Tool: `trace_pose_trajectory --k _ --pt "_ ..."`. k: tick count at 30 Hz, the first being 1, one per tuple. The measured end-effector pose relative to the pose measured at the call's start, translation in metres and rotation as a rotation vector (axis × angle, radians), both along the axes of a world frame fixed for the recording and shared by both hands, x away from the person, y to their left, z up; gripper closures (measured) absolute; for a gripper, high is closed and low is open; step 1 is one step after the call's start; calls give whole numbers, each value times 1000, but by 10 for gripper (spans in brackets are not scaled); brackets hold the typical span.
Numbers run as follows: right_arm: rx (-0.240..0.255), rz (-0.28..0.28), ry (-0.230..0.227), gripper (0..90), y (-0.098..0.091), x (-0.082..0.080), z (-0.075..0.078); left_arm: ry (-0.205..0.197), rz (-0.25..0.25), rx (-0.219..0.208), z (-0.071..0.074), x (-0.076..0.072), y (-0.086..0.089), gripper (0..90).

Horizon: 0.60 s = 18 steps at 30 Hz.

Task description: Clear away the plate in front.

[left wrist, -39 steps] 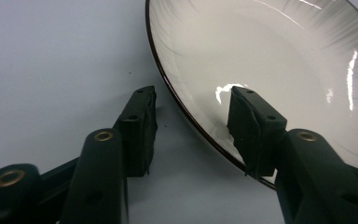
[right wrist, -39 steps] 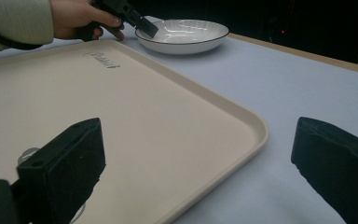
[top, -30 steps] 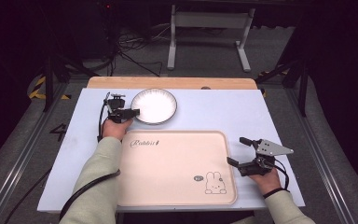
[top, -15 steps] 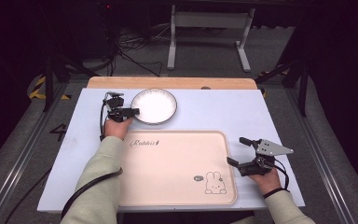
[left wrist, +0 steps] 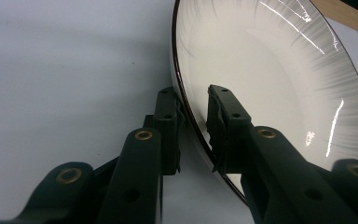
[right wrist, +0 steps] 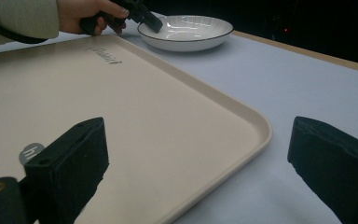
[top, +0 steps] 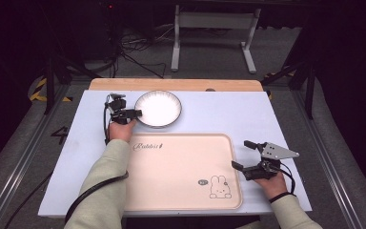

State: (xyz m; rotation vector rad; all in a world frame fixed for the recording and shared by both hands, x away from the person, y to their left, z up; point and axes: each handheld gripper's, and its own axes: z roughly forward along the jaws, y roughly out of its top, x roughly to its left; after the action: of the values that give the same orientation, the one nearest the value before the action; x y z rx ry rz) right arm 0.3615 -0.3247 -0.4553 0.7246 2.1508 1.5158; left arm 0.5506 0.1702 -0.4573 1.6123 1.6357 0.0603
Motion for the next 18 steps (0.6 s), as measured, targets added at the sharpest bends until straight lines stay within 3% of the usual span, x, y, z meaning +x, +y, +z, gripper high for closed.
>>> trace_pose_trajectory --k 8,12,18 --pt "-5 5 2 57 0 0 0 -5 3 -20 8 -1 1 798" --pt "-9 6 2 59 0 0 0 -32 15 -58 13 -3 0 827" --pt "-9 8 2 62 0 0 0 -56 17 -45 20 -5 -5 842"
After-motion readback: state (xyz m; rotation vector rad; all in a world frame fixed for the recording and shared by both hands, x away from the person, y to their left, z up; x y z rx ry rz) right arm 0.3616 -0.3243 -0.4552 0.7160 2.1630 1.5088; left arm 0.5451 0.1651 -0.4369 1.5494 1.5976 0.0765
